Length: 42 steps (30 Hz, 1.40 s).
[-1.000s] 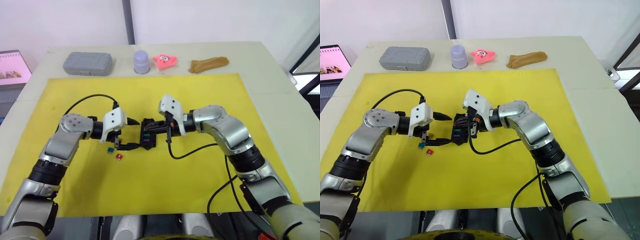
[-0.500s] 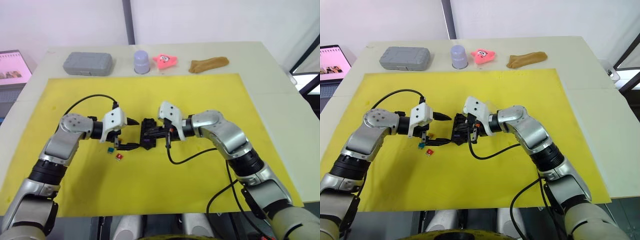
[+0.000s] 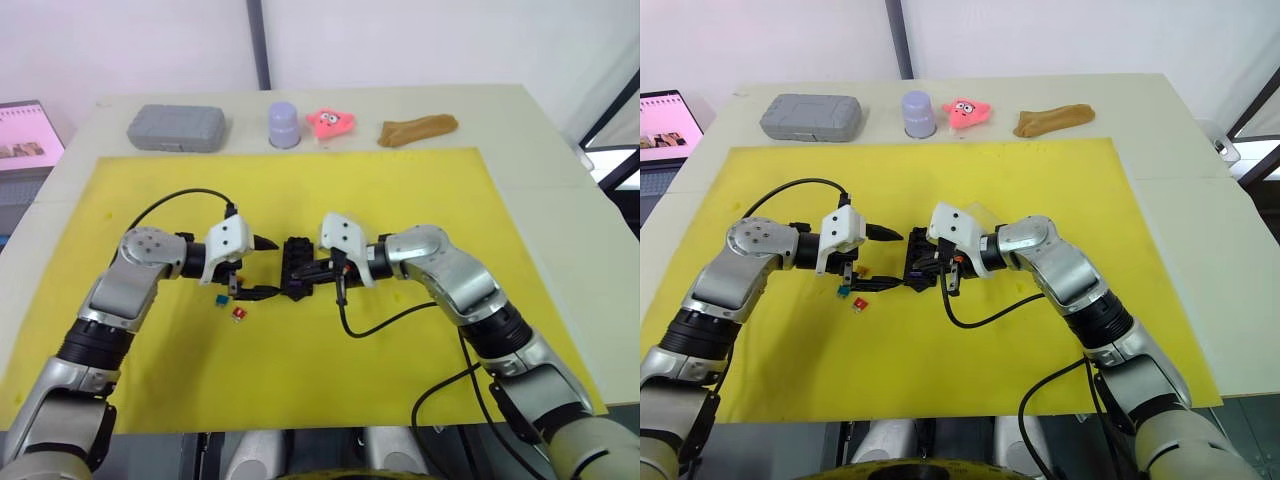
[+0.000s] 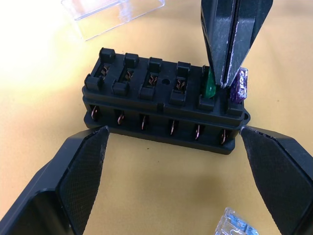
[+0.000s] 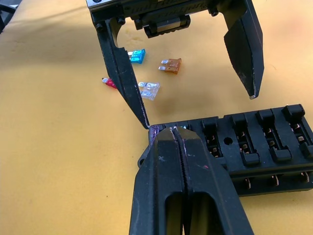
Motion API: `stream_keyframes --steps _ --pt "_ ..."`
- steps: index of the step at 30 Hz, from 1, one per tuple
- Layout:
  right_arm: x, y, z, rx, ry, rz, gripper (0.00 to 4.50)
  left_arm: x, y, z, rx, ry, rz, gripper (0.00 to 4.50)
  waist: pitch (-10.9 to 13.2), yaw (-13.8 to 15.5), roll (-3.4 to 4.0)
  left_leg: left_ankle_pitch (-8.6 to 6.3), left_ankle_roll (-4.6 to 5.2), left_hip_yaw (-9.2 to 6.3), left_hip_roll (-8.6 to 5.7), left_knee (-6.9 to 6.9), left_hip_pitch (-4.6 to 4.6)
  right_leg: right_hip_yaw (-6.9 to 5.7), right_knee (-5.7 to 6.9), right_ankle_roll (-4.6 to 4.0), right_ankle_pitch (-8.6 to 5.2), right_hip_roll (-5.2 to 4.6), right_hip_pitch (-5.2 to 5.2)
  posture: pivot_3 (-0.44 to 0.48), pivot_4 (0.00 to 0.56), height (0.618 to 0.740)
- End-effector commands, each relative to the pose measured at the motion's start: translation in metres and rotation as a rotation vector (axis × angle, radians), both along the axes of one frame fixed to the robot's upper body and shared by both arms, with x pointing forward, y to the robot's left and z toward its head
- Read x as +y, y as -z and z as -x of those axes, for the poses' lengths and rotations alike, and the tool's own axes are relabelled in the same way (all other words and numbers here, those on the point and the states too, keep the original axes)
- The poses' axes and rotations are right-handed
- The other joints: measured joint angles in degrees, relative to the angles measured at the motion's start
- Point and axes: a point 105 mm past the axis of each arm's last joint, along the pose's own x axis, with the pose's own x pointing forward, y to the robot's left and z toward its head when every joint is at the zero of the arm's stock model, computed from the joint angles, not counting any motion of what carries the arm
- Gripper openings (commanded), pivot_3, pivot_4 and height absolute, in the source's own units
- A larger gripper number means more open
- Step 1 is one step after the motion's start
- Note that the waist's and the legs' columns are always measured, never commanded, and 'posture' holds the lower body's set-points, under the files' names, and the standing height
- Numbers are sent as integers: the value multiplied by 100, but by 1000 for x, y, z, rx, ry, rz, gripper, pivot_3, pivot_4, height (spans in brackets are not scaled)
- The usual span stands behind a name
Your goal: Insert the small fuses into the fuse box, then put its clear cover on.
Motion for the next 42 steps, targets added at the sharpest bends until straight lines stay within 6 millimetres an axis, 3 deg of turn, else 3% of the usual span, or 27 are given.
stream_keyframes --steps 1,7,18,26,32,37,41,42 --pt "-3 14 -1 17 20 58 25 -3 -12 -3 -55 13 5 4500 0 0 0 0 0 0 0 0 0 0 0 0 0 0 0 0 150 740" --pt "-5 16 -11 13 65 72 25 -3 -12 -3 -55 14 5 4500 -1 1 1 0 0 -1 0 0 5 0 0 0 0 0 5 0 150 740" --pt "-9 26 -11 40 75 124 25 -4 -13 -2 -58 16 6 4500 -1 4 1 0 0 -1 0 0 14 0 0 0 0 0 13 0 150 740" --pt "-2 -23 -13 18 75 -75 25 -2 -17 -2 -54 12 16 4500 -1 4 1 0 0 -3 0 0 9 0 0 0 0 0 9 0 150 740" --pt "-11 -51 2 -13 35 -135 25 6 -35 -1 -20 -2 67 4500 -1 -3 1 0 0 -4 1 0 -8 -1 1 0 0 1 -8 0 150 740" --pt "-42 -71 7 -120 48 -97 25 39 -63 11 72 -47 95 4500 0 -7 0 0 0 -4 1 0 -15 -2 0 0 0 1 -12 0 150 740" --pt "-74 -67 11 -183 51 27 25 76 -65 22 91 -107 2 4500 0 0 1 0 0 -2 1 -9 -9 -3 -6 0 0 1 -9 0 150 740" --pt "-85 -65 11 -198 59 69 260 92 -63 22 84 -150 -51 4500 0 4 1 0 1 -1 1 -9 -8 -3 -7 0 0 1 -7 0 150 740"
